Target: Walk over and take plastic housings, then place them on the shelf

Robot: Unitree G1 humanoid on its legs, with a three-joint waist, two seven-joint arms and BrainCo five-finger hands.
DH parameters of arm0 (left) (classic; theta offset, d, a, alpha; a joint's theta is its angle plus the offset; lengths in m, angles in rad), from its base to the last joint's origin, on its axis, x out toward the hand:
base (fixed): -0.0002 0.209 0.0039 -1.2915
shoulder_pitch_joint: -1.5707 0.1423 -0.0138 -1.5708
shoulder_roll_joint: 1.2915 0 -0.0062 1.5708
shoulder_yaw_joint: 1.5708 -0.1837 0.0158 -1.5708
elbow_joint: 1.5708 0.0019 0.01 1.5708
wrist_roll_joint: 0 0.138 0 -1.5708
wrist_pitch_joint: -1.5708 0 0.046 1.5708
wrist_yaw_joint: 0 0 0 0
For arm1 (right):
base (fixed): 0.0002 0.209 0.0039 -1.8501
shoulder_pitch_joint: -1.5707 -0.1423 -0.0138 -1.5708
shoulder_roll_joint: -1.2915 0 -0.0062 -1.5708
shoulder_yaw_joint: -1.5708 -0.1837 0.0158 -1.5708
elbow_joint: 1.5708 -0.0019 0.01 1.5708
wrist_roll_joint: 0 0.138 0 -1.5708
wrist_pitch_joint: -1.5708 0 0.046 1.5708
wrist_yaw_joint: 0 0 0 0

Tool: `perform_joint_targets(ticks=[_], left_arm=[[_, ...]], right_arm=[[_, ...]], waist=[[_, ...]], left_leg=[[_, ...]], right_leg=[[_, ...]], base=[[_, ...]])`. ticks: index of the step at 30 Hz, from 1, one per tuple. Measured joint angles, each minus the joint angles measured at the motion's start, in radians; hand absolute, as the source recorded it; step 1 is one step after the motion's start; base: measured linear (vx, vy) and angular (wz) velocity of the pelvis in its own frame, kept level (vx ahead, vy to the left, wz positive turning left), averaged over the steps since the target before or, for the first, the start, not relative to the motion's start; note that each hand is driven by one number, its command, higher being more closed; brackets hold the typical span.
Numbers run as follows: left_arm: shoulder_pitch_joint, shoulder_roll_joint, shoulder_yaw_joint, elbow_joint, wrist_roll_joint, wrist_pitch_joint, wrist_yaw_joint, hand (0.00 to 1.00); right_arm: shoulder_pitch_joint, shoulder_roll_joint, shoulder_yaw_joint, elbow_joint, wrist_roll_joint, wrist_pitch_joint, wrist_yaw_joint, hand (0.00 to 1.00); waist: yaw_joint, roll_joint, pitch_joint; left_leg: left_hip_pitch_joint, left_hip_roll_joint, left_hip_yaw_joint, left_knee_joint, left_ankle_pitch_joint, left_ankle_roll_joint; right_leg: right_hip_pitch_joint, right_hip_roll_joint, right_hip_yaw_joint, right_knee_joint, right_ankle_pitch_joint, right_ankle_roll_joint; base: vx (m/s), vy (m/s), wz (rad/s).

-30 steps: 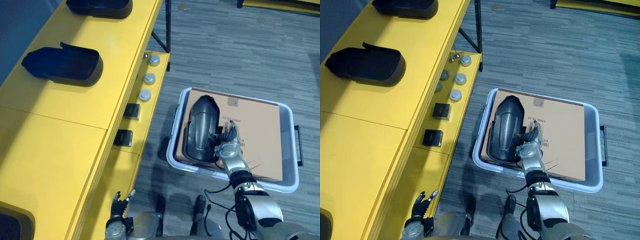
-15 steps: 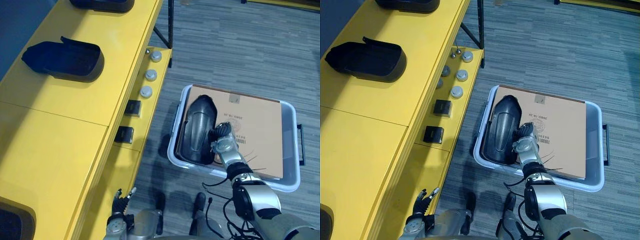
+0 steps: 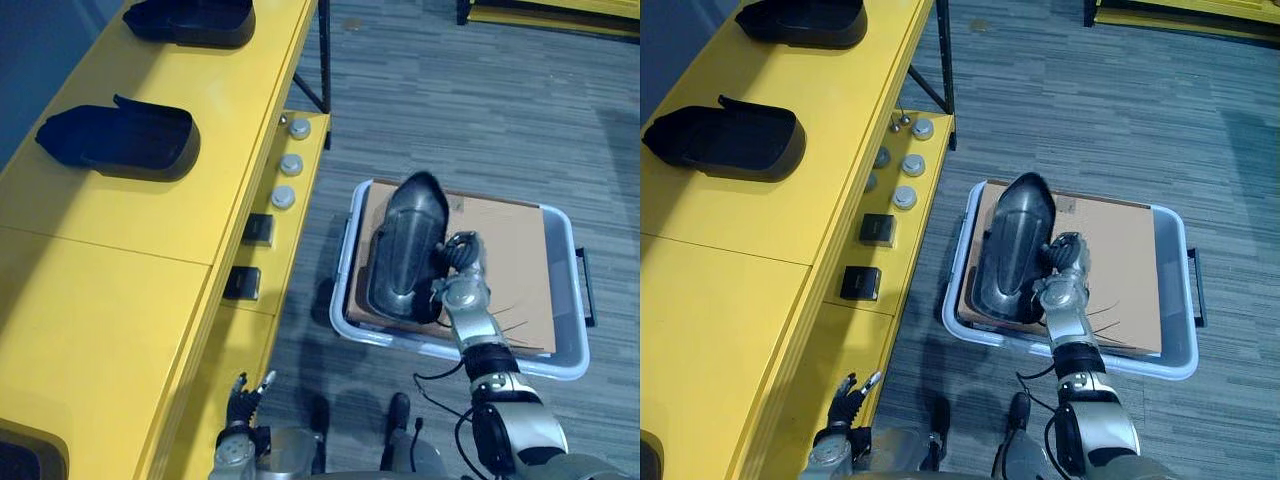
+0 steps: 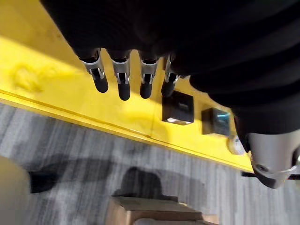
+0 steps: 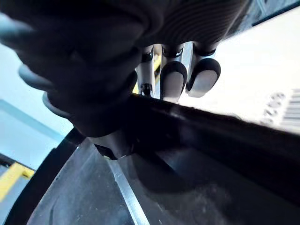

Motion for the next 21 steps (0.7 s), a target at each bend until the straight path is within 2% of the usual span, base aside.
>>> perform_joint_targets(ticks=[5,9,13,21], left_arm=[[-0.001,0.0,-0.009,-0.319,0.009,-0.008,0.008,0.0],[-0.019,-0.002,-0.009,-0.567,0.031,-0.037,0.052,0.0],[-0.036,-0.004,-0.019,-0.658,0.058,-0.045,0.09,0.0],[-0.113,-0.013,-0.132,-0.697,0.089,-0.043,0.11,0.0]], right_arm=[[0.045,0.022,0.003,-0.196,-0.058,-0.002,-0.019,1.0],[0.073,0.05,0.02,-0.339,-0.112,-0.008,-0.028,1.0],[0.088,0.087,0.047,-0.436,-0.139,-0.034,-0.03,1.0],[0.096,0.145,0.194,-0.54,-0.155,-0.059,-0.024,1.0]], waist=[[-0.018,-0.002,-0.022],[-0.026,-0.001,-0.055],[-0.042,-0.002,-0.075],[-0.043,-0.01,-0.113]], left_leg=[[-0.004,-0.007,-0.001,0.005,0.0,0.0],[-0.002,-0.005,-0.003,0.007,0.0,0.001],[0.016,-0.006,-0.004,0.007,0.0,0.001],[0.017,-0.008,0.001,0.006,0.007,0.009]], right_leg=[[0.009,-0.005,-0.001,-0.02,-0.001,0.001],[0.012,-0.005,-0.001,-0.02,-0.002,0.002],[0.03,-0.004,-0.002,-0.02,-0.002,0.002],[0.029,-0.006,0.001,-0.02,-0.003,0.002]], base=[[-0.05,-0.021,0.0],[-0.06,-0.028,-0.02],[-0.04,-0.014,0.01],[-0.06,-0.012,-0.02]])
